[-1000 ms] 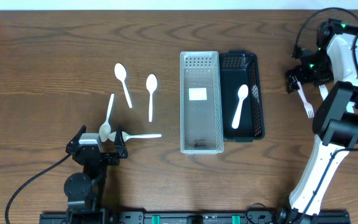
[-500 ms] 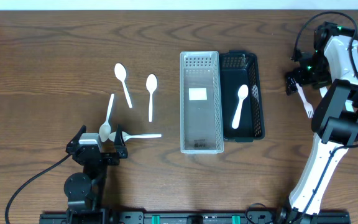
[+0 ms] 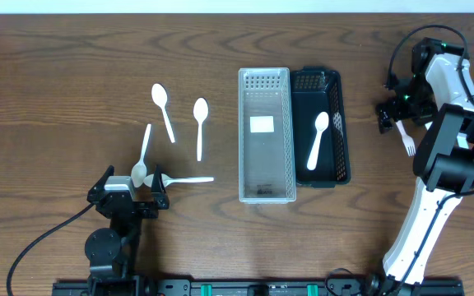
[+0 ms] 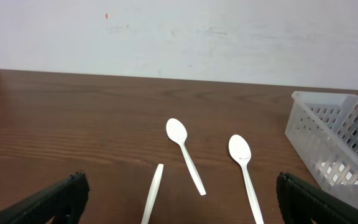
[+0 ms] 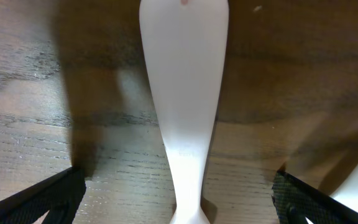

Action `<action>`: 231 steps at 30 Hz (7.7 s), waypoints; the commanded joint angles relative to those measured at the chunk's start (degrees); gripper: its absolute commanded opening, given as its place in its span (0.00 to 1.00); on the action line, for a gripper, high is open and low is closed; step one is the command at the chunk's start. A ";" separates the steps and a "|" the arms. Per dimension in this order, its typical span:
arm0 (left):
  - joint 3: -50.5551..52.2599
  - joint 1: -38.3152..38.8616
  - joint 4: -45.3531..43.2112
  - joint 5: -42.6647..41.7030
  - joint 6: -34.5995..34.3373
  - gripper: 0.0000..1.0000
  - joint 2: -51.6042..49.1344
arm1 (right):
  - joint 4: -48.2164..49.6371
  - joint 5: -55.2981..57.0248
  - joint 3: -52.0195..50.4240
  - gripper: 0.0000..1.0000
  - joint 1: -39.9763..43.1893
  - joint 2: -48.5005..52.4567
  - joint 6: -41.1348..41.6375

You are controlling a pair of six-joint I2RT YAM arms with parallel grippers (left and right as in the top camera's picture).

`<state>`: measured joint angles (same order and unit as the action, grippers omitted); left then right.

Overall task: Pack container
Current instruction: 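Grasp the second white spoon with the right gripper, then carry the spoon into the black tray and release it, then move the right gripper back over the white forks, then grasp the nearer white fork with the right gripper, then carry the fork into the black tray and release it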

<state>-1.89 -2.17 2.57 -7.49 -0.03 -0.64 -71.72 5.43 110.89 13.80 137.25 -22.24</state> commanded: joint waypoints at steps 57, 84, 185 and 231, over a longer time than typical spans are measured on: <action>1.53 -0.26 0.96 -0.20 -0.07 0.98 0.02 | -25.59 -13.77 34.32 0.02 -24.04 -5.42 27.91; 1.53 -0.26 0.96 -0.22 -0.07 0.98 0.02 | -25.59 -4.17 24.74 0.99 -15.96 -6.38 15.80; 1.53 -0.26 0.96 -0.22 -0.07 0.98 0.02 | -7.85 -6.45 11.89 0.01 6.82 -6.38 6.19; 1.53 -0.26 0.96 -0.22 -0.07 0.98 0.02 | -22.64 -5.64 18.12 0.99 -17.51 -10.95 24.57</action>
<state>-1.89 -2.17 2.57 -7.49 -0.01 -0.64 -94.41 -7.42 128.25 -7.42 127.76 2.79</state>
